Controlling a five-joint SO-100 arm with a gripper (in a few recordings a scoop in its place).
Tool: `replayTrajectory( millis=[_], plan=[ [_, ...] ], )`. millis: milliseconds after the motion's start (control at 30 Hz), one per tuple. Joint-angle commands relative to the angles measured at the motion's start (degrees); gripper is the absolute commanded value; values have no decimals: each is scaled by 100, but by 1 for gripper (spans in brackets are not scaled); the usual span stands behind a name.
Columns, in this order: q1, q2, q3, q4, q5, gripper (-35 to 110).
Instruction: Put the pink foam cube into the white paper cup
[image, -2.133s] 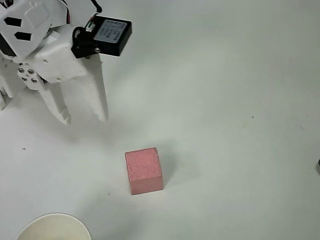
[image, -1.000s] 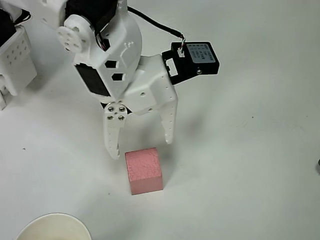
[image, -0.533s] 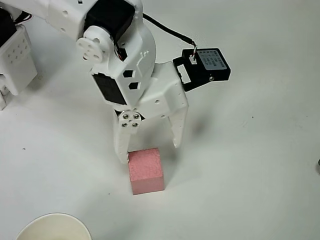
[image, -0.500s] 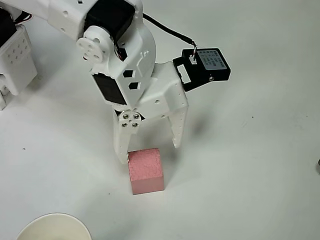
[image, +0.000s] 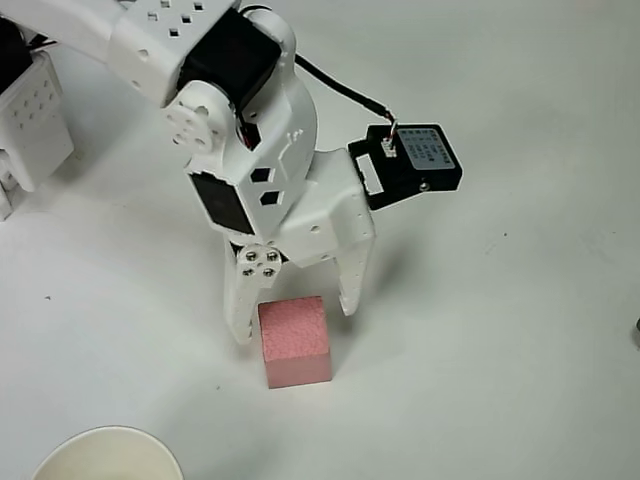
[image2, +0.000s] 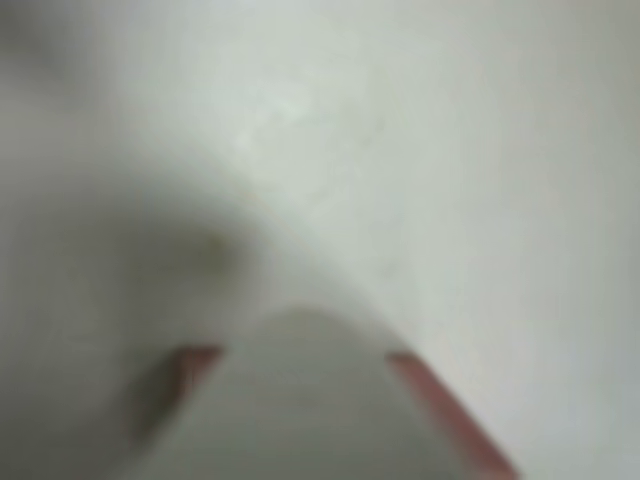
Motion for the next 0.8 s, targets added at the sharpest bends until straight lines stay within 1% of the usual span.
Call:
replayTrajectory(
  millis=[0, 200, 633, 767],
  plan=[
    [62, 70, -580, 0, -97, 44],
    [114, -220, -677, -18, -114, 43],
    [70, -527, -896, 18, -114, 17],
    [79, -545, -896, 18, -62, 13]
  ],
)
